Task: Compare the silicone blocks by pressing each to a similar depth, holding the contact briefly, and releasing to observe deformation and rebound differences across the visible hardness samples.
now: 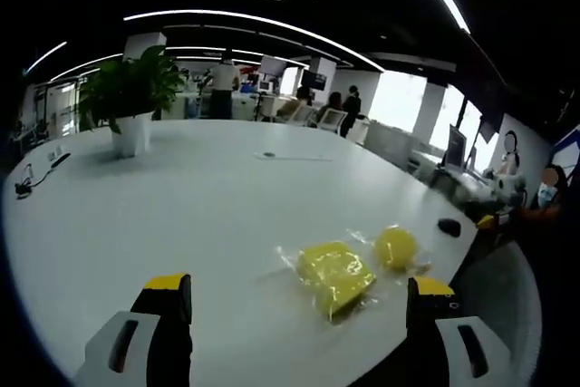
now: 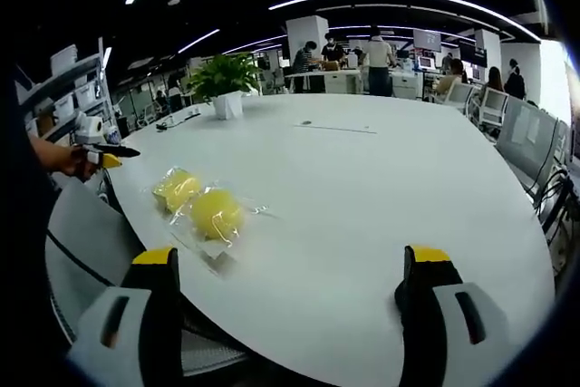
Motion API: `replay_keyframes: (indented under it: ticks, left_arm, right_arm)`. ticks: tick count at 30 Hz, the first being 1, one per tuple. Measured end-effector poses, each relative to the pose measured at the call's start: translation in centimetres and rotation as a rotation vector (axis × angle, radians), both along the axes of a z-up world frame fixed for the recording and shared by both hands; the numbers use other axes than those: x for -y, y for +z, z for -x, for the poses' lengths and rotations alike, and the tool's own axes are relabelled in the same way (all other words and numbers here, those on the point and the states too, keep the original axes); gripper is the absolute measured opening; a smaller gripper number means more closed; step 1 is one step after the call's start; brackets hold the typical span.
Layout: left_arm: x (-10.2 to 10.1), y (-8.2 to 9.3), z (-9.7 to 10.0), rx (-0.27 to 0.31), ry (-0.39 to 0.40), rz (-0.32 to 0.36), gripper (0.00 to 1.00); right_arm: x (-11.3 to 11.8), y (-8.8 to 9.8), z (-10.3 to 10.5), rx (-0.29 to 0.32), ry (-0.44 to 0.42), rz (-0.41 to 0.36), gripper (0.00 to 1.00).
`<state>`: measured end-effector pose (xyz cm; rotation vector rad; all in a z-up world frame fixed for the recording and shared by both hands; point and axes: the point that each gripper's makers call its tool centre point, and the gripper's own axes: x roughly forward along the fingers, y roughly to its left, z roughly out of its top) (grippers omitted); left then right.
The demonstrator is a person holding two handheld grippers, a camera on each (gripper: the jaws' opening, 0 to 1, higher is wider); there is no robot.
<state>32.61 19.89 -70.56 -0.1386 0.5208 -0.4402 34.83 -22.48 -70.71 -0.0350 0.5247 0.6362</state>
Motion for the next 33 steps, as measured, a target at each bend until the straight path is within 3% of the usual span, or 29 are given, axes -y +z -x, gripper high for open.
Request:
replay_keyframes:
  ticks: [14,18,21,26,29,33]
  left_arm:
    - [0.7,0.6,-1.4,-0.007,-0.017,0.026,1.0]
    - [1.2,0.9,-2.2,-0.065,0.016,0.115,1.0]
    - [0.7,1.1,-3.4,-0.07,0.051,0.125,1.0]
    - [1.4,1.4,-4.5,-0.096,0.04,0.157,1.0]
    - [2.1,1.1,-4.7,-0.127,0.023,0.166,1.0]
    - [3.3,0.1,-5.1,-0.194,0.03,0.233,0.96]
  right_arm:
    - [-0.2,0.4,0.0,0.004,-0.01,-0.014,0.97]
    - [-0.3,0.3,0.1,0.002,-0.007,-0.006,0.97]
    - [-0.4,0.5,0.2,0.003,-0.009,-0.011,0.97]
    - [-0.4,0.8,0.1,0.01,-0.014,-0.016,0.97]
    - [-0.4,1.0,0.0,0.013,-0.019,-0.021,0.97]
    - [-0.4,1.0,0.0,0.014,-0.023,-0.024,0.97]
